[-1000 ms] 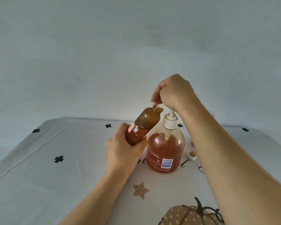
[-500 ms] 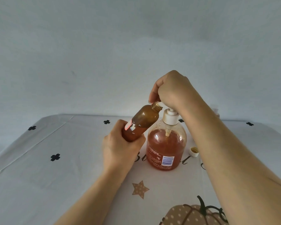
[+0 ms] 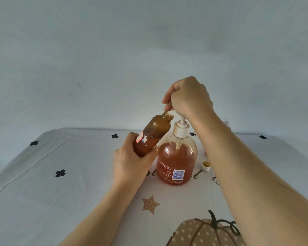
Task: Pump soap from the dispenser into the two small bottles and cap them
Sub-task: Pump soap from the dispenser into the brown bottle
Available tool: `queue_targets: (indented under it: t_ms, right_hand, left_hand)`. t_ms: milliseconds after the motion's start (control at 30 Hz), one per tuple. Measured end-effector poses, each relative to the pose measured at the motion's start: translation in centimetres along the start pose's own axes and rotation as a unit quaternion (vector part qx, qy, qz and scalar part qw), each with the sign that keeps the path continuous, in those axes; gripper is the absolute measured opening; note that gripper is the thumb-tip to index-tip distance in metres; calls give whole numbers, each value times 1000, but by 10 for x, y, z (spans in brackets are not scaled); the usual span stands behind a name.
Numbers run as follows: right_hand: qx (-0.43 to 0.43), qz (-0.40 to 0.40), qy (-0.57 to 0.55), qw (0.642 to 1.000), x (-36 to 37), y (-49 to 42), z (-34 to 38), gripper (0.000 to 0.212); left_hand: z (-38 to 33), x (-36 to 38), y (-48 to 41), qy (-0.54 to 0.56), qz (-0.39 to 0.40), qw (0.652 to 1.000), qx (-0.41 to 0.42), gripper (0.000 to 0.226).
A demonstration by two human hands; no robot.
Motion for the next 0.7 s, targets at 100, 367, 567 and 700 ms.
queue_targets:
  t_ms: [100, 367, 567, 700]
  right_hand:
    - [-1, 6, 11, 1000, 1, -2, 1, 36]
    - [-12, 36, 28, 999, 13, -10, 0, 34]
    - [-8, 52, 25, 998, 16, -13, -1, 36]
    - [-10, 55, 27, 998, 18, -14, 0, 35]
  left_hand:
    - [-1, -1, 0, 5, -3, 1000, 4, 24]
    - [2, -1, -1, 4, -13, 1000, 12, 23]
    - [2, -1, -1, 4, -15, 1000, 14, 23]
    - [2, -1, -1, 6, -14, 1000, 14, 23]
Point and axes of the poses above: each hand's wrist, its own y-axis away from the middle knuckle, its own x-axis out of the palm, z = x × y, the point moved 10 cm from there along -y, towards the middle knuckle, and after that the axes turned 2 degrees about -z, right-handed, at the moved point
